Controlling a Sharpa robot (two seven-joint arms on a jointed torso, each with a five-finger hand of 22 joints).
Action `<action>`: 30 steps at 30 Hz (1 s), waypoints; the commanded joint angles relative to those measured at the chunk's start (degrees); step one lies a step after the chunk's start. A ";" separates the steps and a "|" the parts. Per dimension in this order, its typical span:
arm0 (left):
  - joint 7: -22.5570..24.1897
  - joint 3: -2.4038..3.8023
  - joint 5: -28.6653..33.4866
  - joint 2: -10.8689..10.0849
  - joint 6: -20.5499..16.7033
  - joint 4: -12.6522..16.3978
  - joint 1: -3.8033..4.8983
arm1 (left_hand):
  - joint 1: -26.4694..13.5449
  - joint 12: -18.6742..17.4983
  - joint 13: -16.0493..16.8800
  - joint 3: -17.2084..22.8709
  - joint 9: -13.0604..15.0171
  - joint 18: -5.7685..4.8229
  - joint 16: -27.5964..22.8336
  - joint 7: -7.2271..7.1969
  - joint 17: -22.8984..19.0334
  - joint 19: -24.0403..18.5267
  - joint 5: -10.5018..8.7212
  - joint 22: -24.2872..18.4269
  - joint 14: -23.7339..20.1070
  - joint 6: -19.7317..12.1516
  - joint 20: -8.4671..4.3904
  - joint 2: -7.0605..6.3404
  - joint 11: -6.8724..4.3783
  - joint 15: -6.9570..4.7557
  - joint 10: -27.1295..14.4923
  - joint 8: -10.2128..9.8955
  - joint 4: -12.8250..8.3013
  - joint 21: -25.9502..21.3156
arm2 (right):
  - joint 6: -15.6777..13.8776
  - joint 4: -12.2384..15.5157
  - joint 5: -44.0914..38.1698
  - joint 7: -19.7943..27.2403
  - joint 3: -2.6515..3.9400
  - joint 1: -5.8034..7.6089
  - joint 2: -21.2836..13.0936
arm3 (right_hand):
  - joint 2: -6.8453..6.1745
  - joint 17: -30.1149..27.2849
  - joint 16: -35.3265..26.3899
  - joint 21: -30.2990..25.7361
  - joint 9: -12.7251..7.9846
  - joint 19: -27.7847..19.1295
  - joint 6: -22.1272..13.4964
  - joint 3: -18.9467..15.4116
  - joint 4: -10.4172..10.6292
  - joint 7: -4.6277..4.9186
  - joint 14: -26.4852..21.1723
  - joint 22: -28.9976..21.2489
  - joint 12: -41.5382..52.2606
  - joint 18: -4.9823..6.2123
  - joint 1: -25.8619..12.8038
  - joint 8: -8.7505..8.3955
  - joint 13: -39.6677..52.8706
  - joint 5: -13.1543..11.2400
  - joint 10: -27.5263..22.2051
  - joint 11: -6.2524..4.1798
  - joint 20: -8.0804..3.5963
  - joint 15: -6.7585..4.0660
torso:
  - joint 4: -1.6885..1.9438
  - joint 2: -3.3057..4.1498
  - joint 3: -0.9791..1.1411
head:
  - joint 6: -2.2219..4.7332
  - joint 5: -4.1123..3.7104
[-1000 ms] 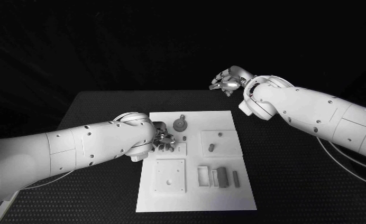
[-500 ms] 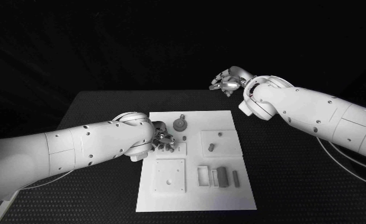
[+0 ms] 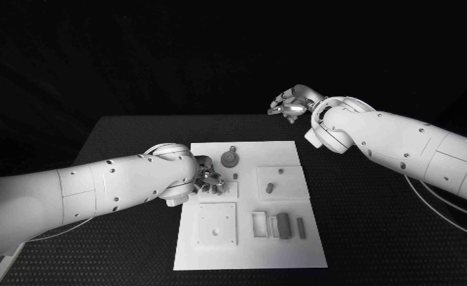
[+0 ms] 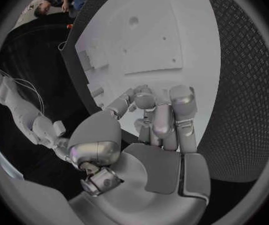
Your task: Assemble the parts on the task board
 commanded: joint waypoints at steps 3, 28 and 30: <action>-0.77 -0.20 -0.05 -0.06 2.01 -0.11 -0.26 | 0.00 0.06 -0.04 -0.56 -0.55 2.59 -0.43 -0.47 -0.25 -0.30 0.23 0.60 -0.77 3.98 -0.28 -0.80 0.07 -0.14 -0.67 -0.54 0.22 -0.12 | 0.67 0.02 -0.01 0.13 0.01 -0.03 0.00 | 0.06 -0.06 0.27 -0.32 -0.10 -0.32 -0.10 -0.22 0.10 0.32 0.02 1.04 0.32 0.46 -0.31 -0.06 -0.09 0.11 -0.44 0.09 0.19 -0.22 | 0.02 0.01 0.01 | -0.07 0.00; -0.98 -0.20 0.00 -0.10 2.43 -0.28 -0.26 | 0.13 -0.20 -0.01 -1.23 -2.32 2.75 -1.70 -0.06 -2.39 -0.72 -0.22 0.47 -1.79 3.09 -0.42 -2.40 0.37 -0.13 -1.58 -1.78 1.14 -0.65 | 0.68 0.00 0.06 0.16 0.01 -0.03 -0.04 | 0.04 -0.10 0.27 -0.35 -0.15 -0.33 -0.13 -0.19 0.18 0.33 0.00 1.03 0.34 0.46 -0.45 -0.07 -0.15 0.12 -0.45 0.09 0.19 -0.22 | 0.01 0.01 0.00 | -0.23 -0.03; -0.96 -0.20 0.00 -0.12 2.30 -0.26 -0.26 | 0.14 -0.20 0.00 -1.22 -2.35 2.76 -1.72 -0.06 -2.40 -0.73 -0.23 0.46 -1.79 3.09 -0.42 -2.41 0.37 -0.12 -1.60 -1.80 1.17 -0.66 | 0.67 0.01 0.07 0.16 0.01 -0.03 -0.05 | 0.04 -0.11 0.27 -0.35 -0.15 -0.33 -0.13 -0.19 0.18 0.33 0.00 1.03 0.35 0.46 -0.45 -0.07 -0.15 0.12 -0.45 0.09 0.19 -0.22 | 0.01 0.01 -0.01 | -0.23 -0.05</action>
